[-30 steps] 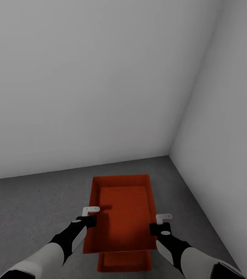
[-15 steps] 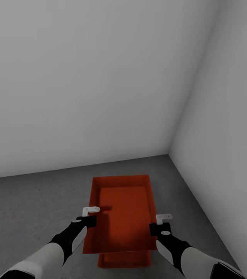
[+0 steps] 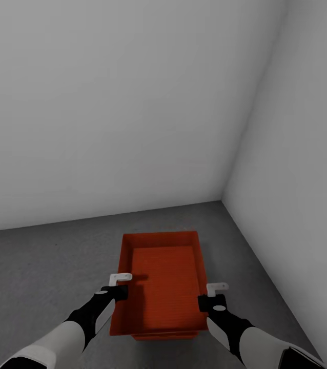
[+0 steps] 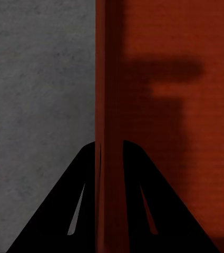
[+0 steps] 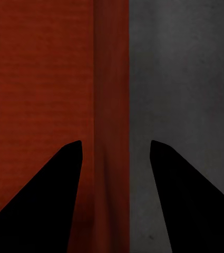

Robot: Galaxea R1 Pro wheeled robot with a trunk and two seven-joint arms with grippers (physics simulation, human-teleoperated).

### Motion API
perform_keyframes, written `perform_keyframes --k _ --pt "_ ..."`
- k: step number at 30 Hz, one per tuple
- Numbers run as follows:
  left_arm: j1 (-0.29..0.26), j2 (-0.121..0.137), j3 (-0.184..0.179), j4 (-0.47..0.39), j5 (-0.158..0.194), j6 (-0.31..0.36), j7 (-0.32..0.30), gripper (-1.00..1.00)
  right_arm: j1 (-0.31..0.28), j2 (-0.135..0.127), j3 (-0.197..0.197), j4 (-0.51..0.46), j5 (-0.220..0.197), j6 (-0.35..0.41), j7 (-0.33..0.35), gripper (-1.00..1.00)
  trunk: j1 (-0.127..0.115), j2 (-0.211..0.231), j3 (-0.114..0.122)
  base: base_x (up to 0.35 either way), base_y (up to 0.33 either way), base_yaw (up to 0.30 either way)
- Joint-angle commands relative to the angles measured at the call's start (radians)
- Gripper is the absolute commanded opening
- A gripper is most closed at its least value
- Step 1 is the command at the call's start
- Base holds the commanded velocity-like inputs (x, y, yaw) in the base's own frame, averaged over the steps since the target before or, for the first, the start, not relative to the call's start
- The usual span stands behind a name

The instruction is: Move the two storage containers from the living room to the garage. In the garage, place one container on the floor and stack the other container on top of it (either order is fine).

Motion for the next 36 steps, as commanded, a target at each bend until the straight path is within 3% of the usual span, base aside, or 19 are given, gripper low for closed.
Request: perform_keyframes --k 1,36 --pt "0.000 0.001 -0.045 -0.005 0.009 0.004 0.011 -1.00 -0.001 -0.001 0.001 0.003 -0.032 0.028 -0.004 -1.00 0.000 -0.002 -0.002 -0.007 0.000 0.000" --pt "0.000 0.001 -0.045 -0.005 0.009 0.003 0.011 -1.00 -0.001 -0.002 0.000 0.003 -0.033 0.028 -0.004 -1.00 0.000 -0.002 -0.002 0.000 0.000 0.000"
